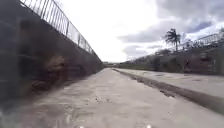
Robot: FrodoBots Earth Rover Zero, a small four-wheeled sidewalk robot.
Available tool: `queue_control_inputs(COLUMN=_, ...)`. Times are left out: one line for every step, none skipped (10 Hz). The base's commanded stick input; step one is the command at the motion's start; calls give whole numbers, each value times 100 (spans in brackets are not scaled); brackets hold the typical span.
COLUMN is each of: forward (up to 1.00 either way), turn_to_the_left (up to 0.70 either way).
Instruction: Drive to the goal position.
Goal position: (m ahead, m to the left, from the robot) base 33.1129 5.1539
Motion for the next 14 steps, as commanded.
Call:
queue_control_inputs(forward=100, turn_to_the_left=0)
queue_control_inputs(forward=100, turn_to_the_left=0)
queue_control_inputs(forward=100, turn_to_the_left=0)
queue_control_inputs(forward=100, turn_to_the_left=0)
queue_control_inputs(forward=100, turn_to_the_left=0)
queue_control_inputs(forward=100, turn_to_the_left=0)
queue_control_inputs(forward=100, turn_to_the_left=0)
queue_control_inputs(forward=100, turn_to_the_left=0)
queue_control_inputs(forward=100, turn_to_the_left=0)
queue_control_inputs(forward=100, turn_to_the_left=0)
queue_control_inputs(forward=100, turn_to_the_left=0)
queue_control_inputs(forward=100, turn_to_the_left=0)
queue_control_inputs(forward=100, turn_to_the_left=0)
queue_control_inputs(forward=100, turn_to_the_left=0)
